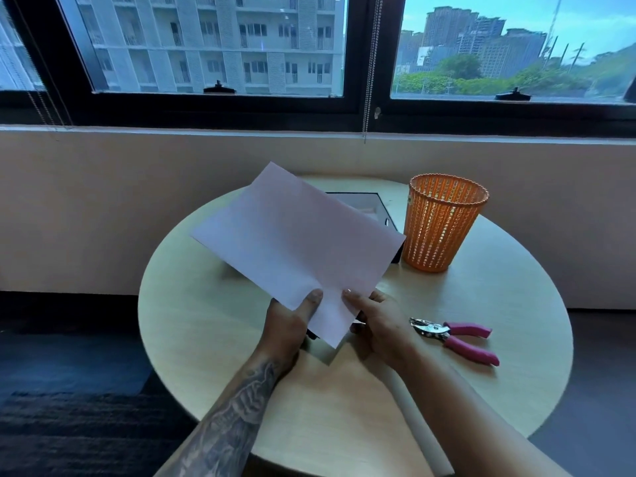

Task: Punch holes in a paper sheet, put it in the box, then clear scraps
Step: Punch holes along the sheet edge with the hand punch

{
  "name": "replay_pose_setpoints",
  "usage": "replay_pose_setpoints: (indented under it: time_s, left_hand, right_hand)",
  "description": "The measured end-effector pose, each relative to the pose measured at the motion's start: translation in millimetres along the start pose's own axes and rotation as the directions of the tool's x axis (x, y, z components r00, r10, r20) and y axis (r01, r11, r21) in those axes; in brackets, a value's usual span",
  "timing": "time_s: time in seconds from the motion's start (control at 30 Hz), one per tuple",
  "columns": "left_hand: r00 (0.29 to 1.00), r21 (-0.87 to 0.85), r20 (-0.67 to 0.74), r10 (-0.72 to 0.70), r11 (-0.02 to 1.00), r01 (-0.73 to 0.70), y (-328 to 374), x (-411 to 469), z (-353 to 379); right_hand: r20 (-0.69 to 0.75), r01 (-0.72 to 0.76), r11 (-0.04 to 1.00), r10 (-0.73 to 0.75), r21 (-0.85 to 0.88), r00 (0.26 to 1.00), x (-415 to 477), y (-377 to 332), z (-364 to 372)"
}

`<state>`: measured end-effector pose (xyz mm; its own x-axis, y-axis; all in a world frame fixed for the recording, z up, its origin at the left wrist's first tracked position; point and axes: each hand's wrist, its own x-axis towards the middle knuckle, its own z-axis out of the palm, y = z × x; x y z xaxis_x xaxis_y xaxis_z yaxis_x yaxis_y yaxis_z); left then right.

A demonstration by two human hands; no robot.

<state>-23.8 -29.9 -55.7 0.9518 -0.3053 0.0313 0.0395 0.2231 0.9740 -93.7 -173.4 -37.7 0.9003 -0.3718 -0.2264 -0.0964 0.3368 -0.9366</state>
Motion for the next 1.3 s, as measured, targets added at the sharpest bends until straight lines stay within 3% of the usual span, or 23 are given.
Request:
replay_pose_setpoints:
  time_s: [0.1, 0.17, 0.27, 0.37, 0.43, 0.77, 0.9, 1.07, 1.13, 1.2, 1.3]
  left_hand:
    - [1.000, 0.000, -0.007, 0.015, 1.000, -0.015, -1, 1, -3]
    - [1.000, -0.009, -0.017, 0.017, 1.000, -0.017, 0, 2, -4]
    - [0.999, -0.013, -0.035, 0.007, 1.000, -0.007, 0, 3, -4]
    - [0.999, -0.025, -0.047, 0.010, 1.000, -0.011, 1, 3, 0]
    - [0.999, -0.024, -0.049, 0.015, 1.000, -0.016, 1, 2, 1]
    - [0.999, -0.081, -0.046, -0.015, 0.997, 0.012, -2, 4, -3]
    - [0.996, -0.065, -0.071, -0.046, 0.997, 0.041, -6, 7, -6]
    - [0.996, -0.048, -0.066, -0.066, 0.997, 0.062, -6, 11, -5]
    - [0.995, -0.040, -0.069, -0.075, 0.997, 0.072, -6, 12, -6]
    - [0.994, -0.046, -0.073, -0.084, 0.996, 0.081, -7, 13, -6]
    - [0.993, -0.062, -0.074, -0.093, 0.994, 0.089, -5, 12, -5]
  right_hand:
    - [0.031, 0.067, 0.970, -0.062, -0.232, 0.998, -5, -18, -17]
    - [0.042, 0.159, 0.864, -0.158, -0.478, 0.987, -12, -32, -35]
    - [0.038, 0.162, 0.493, -0.251, -0.855, 0.967, -21, -46, -71]
    - [-0.015, 0.004, 0.109, -0.176, -0.994, 0.984, -27, -52, -99]
    - [-0.040, -0.037, 0.023, -0.136, -0.999, 0.990, -31, -50, -109]
    - [0.149, 0.189, 0.099, -0.320, -0.977, 0.936, -30, -20, -80]
    - [0.037, 0.033, -0.022, -0.222, -0.999, 0.974, -35, -30, -90]
    - [0.031, 0.038, 0.023, -0.229, -0.999, 0.973, -38, -30, -103]
    - [0.049, 0.086, 0.146, -0.244, -0.986, 0.969, -37, -27, -100]
    - [0.030, 0.115, 0.355, -0.235, -0.928, 0.972, -41, -29, -91]
    - [0.077, 0.143, 0.569, -0.139, -0.810, 0.987, -46, -35, -80]
